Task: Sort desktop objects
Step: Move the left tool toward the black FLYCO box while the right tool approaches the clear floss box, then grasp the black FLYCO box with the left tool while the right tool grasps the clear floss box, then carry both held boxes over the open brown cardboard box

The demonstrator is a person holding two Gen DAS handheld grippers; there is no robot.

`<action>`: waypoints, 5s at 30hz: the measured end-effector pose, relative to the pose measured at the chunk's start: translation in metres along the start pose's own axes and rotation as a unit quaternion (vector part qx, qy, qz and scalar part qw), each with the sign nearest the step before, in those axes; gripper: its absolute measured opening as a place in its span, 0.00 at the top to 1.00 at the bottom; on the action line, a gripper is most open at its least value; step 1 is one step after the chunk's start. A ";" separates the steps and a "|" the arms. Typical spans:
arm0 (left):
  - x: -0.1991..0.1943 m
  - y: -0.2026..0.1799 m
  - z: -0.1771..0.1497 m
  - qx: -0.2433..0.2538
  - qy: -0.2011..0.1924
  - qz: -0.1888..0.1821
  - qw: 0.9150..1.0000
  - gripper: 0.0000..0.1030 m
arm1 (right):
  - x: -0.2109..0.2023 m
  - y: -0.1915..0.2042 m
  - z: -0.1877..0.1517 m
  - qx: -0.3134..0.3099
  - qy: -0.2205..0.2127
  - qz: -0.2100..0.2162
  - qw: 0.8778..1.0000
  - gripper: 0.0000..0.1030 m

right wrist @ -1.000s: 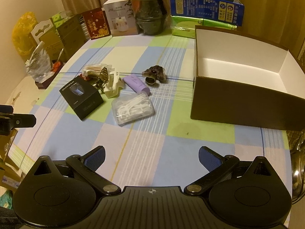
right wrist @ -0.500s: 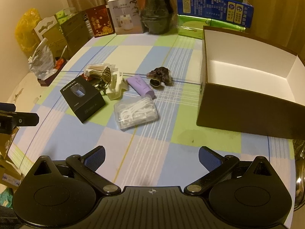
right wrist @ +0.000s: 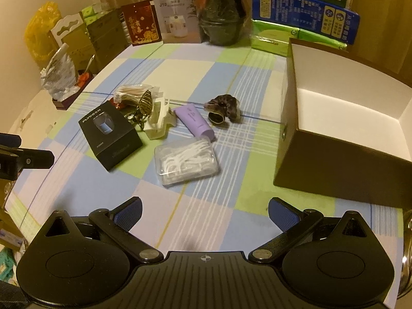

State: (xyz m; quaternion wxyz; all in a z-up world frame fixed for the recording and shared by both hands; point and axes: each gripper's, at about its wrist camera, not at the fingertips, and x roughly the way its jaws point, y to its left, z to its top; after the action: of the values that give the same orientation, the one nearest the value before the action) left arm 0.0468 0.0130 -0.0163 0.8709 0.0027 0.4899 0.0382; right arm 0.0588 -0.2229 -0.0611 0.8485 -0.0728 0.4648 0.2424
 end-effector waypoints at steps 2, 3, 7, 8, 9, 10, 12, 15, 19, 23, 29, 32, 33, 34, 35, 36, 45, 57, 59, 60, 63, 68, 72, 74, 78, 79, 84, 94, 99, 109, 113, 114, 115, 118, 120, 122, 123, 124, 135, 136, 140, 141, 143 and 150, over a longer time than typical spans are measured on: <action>0.004 0.000 0.002 -0.001 0.002 0.002 1.000 0.01 | 0.004 0.000 0.003 -0.002 0.000 0.002 1.000 0.02; 0.006 0.000 0.003 -0.002 0.002 0.003 1.000 0.01 | 0.006 0.000 0.005 -0.003 0.000 0.002 1.000 0.02; 0.015 0.001 0.008 -0.006 0.007 0.004 1.000 0.01 | 0.016 0.001 0.013 -0.003 0.000 0.008 1.000 0.02; 0.017 0.001 0.010 -0.007 0.007 0.004 1.000 0.01 | 0.018 0.002 0.014 -0.006 -0.001 0.008 1.000 0.02; 0.019 0.000 0.012 -0.007 0.007 0.004 1.000 0.01 | 0.020 0.003 0.016 -0.009 -0.001 0.009 1.000 0.02; 0.022 0.000 0.013 -0.007 0.007 0.005 1.000 0.01 | 0.023 0.004 0.017 -0.011 -0.001 0.010 1.000 0.02; 0.027 -0.001 0.017 -0.007 0.007 0.006 1.000 0.01 | 0.028 0.004 0.020 -0.011 -0.002 0.010 1.000 0.02; 0.036 -0.002 0.023 -0.012 0.010 0.006 1.000 0.01 | 0.038 0.001 0.025 -0.004 -0.003 0.010 1.000 0.02; 0.050 -0.002 0.032 -0.019 0.013 0.003 1.000 0.01 | 0.050 0.000 0.032 0.005 -0.005 0.011 1.000 0.02; 0.066 0.001 0.041 -0.030 0.014 0.004 0.999 0.01 | 0.059 -0.003 0.037 0.012 -0.004 0.009 1.000 0.02; 0.093 -0.001 0.059 -0.039 0.017 0.014 0.999 0.01 | 0.067 -0.007 0.043 0.021 0.001 0.006 1.000 0.02; 0.108 -0.005 0.066 -0.037 0.023 0.020 0.999 0.01 | 0.069 -0.009 0.043 0.022 0.003 0.005 1.000 0.02; 0.113 -0.007 0.069 -0.036 0.026 0.022 0.999 0.01 | 0.070 -0.010 0.043 0.023 0.004 0.005 1.000 0.02; 0.117 -0.008 0.071 -0.036 0.027 0.024 0.999 0.01 | 0.071 -0.011 0.042 0.024 0.005 0.005 1.000 0.02; 0.122 -0.008 0.073 -0.035 0.030 0.029 0.999 0.01 | 0.071 -0.012 0.042 0.026 0.006 0.004 1.000 0.02; 0.126 -0.009 0.075 -0.035 0.034 0.033 0.998 0.01 | 0.071 -0.012 0.041 0.028 0.007 0.004 1.000 0.02; 0.154 -0.011 0.078 -0.017 0.050 0.063 0.997 0.01 | 0.078 -0.013 0.039 0.032 0.019 0.005 0.999 0.02; 0.136 0.032 0.044 -0.041 0.079 0.047 0.995 0.01 | 0.091 -0.005 0.038 0.060 0.048 0.030 0.997 0.02; 0.132 0.039 0.037 -0.042 0.080 0.051 0.995 0.01 | 0.095 -0.005 0.040 0.088 0.056 0.040 0.994 0.02; 0.131 0.043 0.035 -0.043 0.080 0.052 0.995 0.01 | 0.097 -0.005 0.041 0.105 0.059 0.041 0.992 0.02; 0.128 0.052 0.030 -0.046 0.079 0.052 0.994 0.01 | 0.105 -0.010 0.043 0.179 0.071 0.034 0.981 0.02; 0.123 0.058 0.028 -0.041 0.069 0.051 0.995 0.01 | 0.119 -0.023 0.045 0.306 0.069 -0.007 0.950 0.02; 0.122 0.060 0.028 -0.027 0.063 0.045 0.997 0.01 | 0.128 -0.020 0.055 0.297 0.057 -0.048 0.952 0.02; 0.123 0.060 0.029 -0.019 0.063 0.042 0.997 0.01 | 0.134 -0.012 0.056 0.261 0.057 -0.065 0.962 0.05; 0.125 0.062 0.032 -0.006 0.060 0.033 0.998 0.01 | 0.135 0.006 0.056 0.162 0.055 -0.077 0.982 0.23; 0.125 0.062 0.032 -0.002 0.059 0.031 0.998 0.01 | 0.134 0.008 0.054 0.138 0.054 -0.070 0.986 0.25; 0.129 0.061 0.037 0.020 0.056 0.020 0.998 0.04 | 0.124 0.018 0.031 -0.009 0.044 -0.016 0.999 0.27; 0.154 0.060 0.042 0.029 0.077 -0.005 0.997 0.17 | 0.106 0.006 0.004 0.008 0.043 -0.042 0.998 0.19; 0.160 0.057 0.039 0.031 0.082 -0.013 0.996 0.25 | 0.108 0.011 0.005 0.014 0.041 -0.059 0.997 0.20; 0.146 0.049 0.018 0.054 0.081 -0.030 0.995 0.26 | 0.104 0.017 0.005 -0.014 0.026 -0.039 0.999 0.46; 0.138 0.041 0.009 0.064 0.084 -0.044 0.993 0.26 | 0.100 0.015 0.002 -0.013 0.034 -0.027 0.999 0.46; 0.136 0.039 0.007 0.065 0.085 -0.050 0.993 0.26 | 0.098 0.013 0.001 -0.009 0.036 -0.022 0.999 0.46; 0.134 0.037 0.005 0.066 0.086 -0.054 0.993 0.26 | 0.096 0.011 0.000 -0.004 0.038 -0.017 0.999 0.46; 0.123 0.030 0.001 0.076 0.077 -0.061 0.992 0.26 | 0.086 0.003 -0.003 0.014 0.040 0.000 0.999 0.46; 0.114 0.025 0.001 0.079 0.070 -0.067 0.992 0.26 | 0.076 -0.002 -0.006 0.016 0.031 0.006 0.999 0.46; 0.105 0.019 0.003 0.084 0.060 -0.072 0.992 0.26 | 0.066 -0.008 -0.006 0.022 0.024 0.011 0.999 0.46; 0.099 0.016 0.004 0.086 0.054 -0.074 0.992 0.26 | 0.061 -0.012 -0.007 0.026 0.020 0.015 0.999 0.46; 0.093 0.012 0.006 0.089 0.048 -0.076 0.992 0.26 | 0.055 -0.016 -0.007 0.031 0.015 0.020 0.999 0.46; 0.038 -0.060 0.029 0.113 -0.008 -0.119 0.986 0.26 | -0.011 -0.064 -0.011 0.039 -0.033 0.034 0.998 0.46; 0.035 -0.068 0.031 0.117 -0.012 -0.124 0.985 0.26 | -0.017 -0.069 -0.012 0.038 -0.038 0.032 0.998 0.46; 0.020 -0.105 0.041 0.124 -0.029 -0.151 0.980 0.26 | -0.043 -0.098 -0.011 0.046 -0.058 0.021 0.997 0.46; 0.017 -0.114 0.045 0.126 -0.033 -0.158 0.979 0.26 | -0.049 -0.106 -0.011 0.048 -0.062 0.018 0.997 0.46; 0.011 -0.134 0.050 0.129 -0.041 -0.171 0.976 0.26 | -0.062 -0.122 -0.010 0.051 -0.073 0.012 0.996 0.46; 0.002 -0.203 0.073 0.138 -0.064 -0.200 0.968 0.26 | -0.093 -0.179 -0.001 0.059 -0.098 -0.023 0.993 0.46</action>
State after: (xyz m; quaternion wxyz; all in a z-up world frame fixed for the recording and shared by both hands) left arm 0.1230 -0.1872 0.0117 0.8818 0.0278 0.4240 -0.2047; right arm 0.1019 -0.4119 -0.0030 0.8982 -0.0092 0.3909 0.2011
